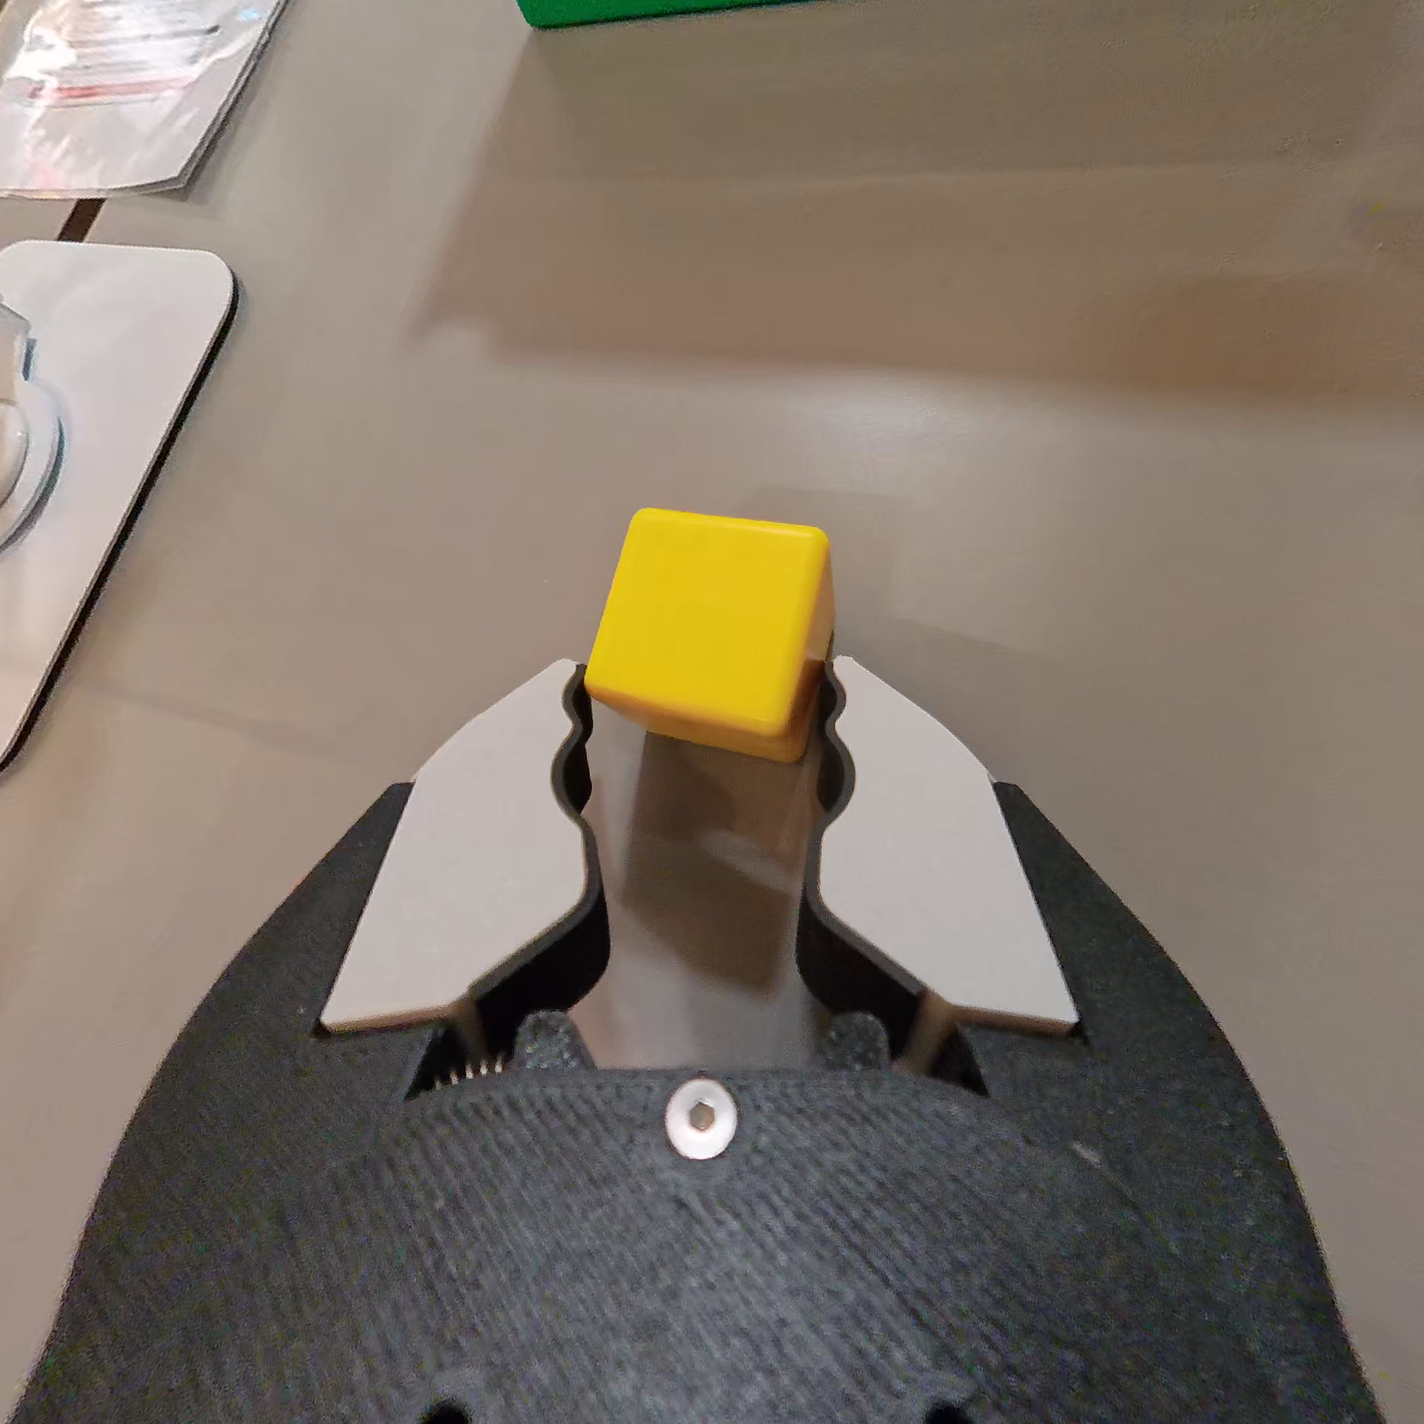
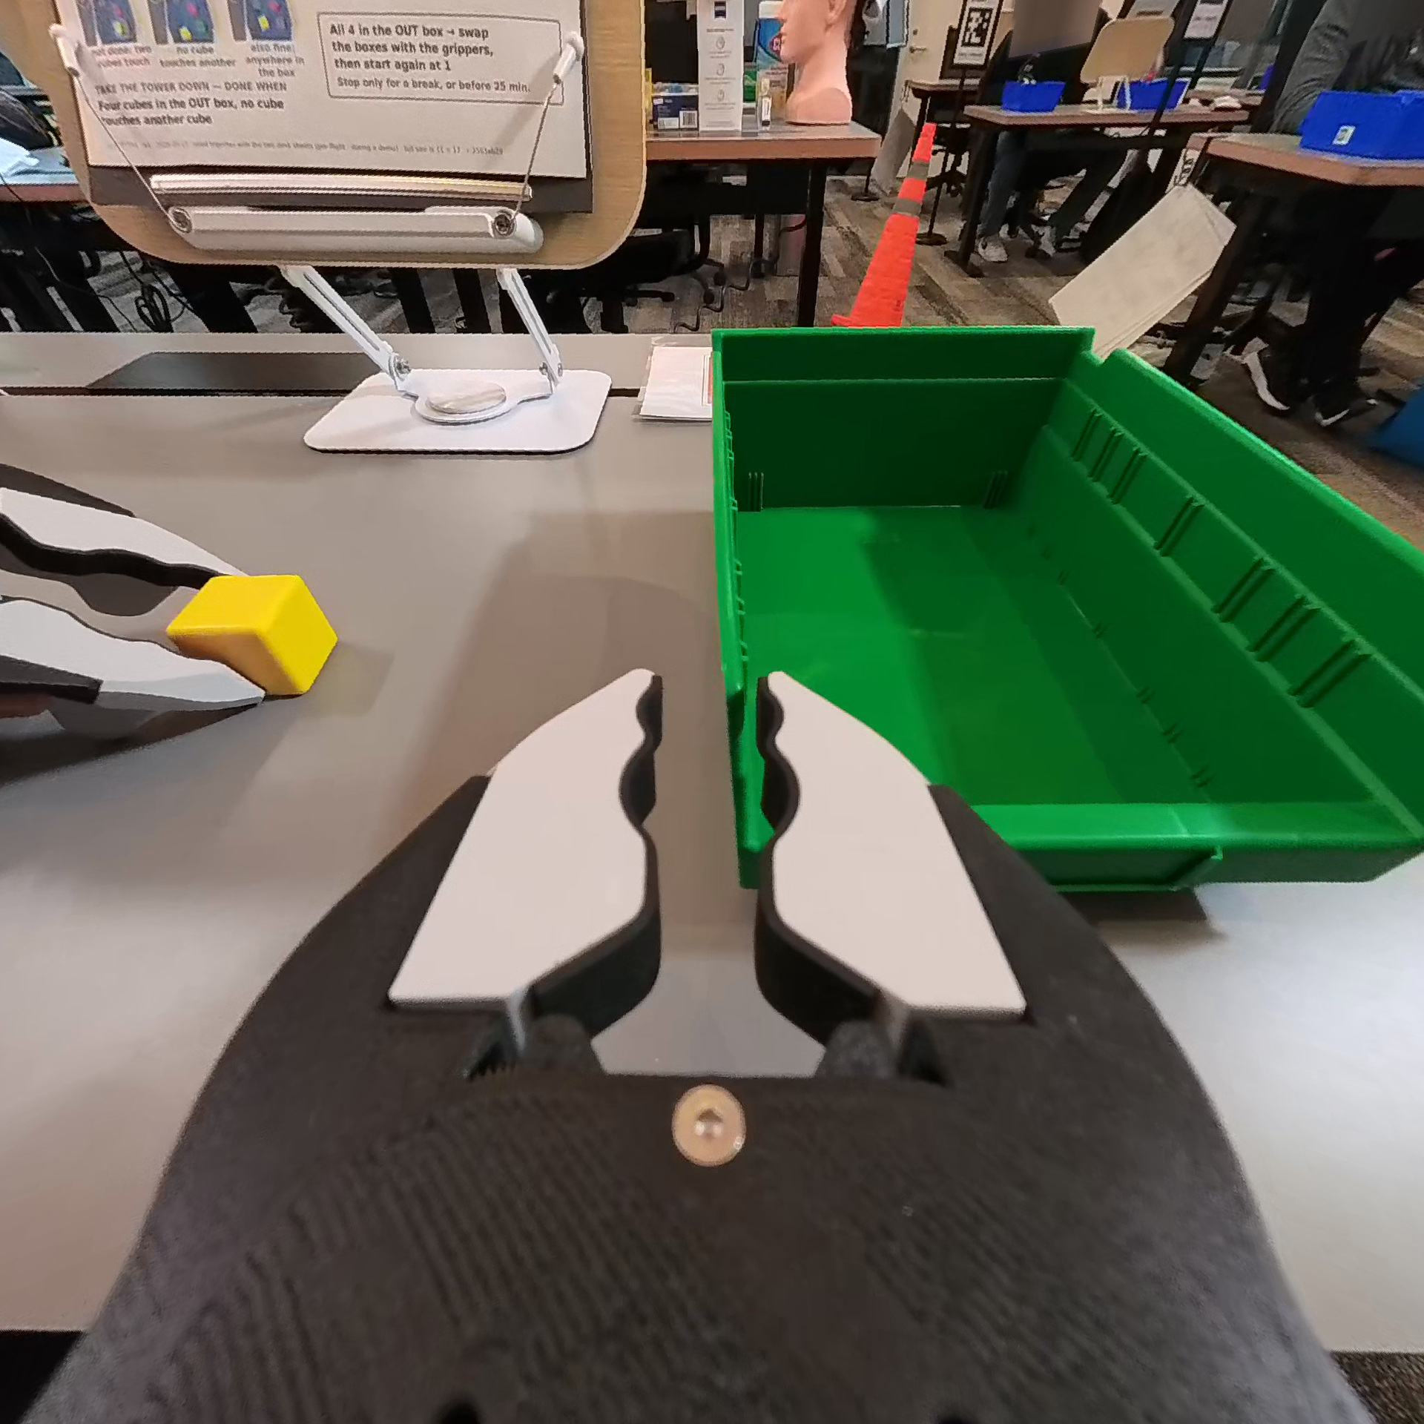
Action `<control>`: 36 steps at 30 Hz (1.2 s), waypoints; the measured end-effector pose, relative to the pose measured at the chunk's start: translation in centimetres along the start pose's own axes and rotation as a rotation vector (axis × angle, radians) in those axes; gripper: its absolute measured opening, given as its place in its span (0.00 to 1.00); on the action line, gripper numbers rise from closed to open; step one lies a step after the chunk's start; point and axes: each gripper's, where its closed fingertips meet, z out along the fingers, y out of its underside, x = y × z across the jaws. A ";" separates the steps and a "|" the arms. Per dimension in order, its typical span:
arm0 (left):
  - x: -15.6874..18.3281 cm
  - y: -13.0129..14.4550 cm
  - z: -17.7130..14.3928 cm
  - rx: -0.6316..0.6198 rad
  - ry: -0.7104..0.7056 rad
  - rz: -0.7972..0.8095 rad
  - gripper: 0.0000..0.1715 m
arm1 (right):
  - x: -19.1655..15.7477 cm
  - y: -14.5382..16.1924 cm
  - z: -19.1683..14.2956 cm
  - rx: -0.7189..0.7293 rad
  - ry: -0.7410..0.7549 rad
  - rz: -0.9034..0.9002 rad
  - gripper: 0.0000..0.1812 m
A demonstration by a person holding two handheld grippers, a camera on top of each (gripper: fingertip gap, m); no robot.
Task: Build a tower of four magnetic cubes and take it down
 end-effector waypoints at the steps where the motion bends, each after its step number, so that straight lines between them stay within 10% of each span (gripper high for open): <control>1: 0.0 0.0 0.0 0.000 0.000 -0.003 0.34 | 0.0 0.0 0.0 0.000 -0.001 0.001 0.13; 24: -1.9 -0.5 -2.9 0.008 -0.154 -0.063 0.50 | -1.0 -2.7 -0.8 0.145 -0.033 -0.021 0.16; 31: -5.1 -2.4 -9.7 0.224 -0.311 -0.226 0.51 | -3.6 -7.0 -2.0 0.389 -0.121 0.003 0.14; 36: -12.0 1.1 -21.7 0.219 -0.727 -0.478 0.47 | -5.4 -7.9 -1.3 0.424 -0.197 0.057 0.14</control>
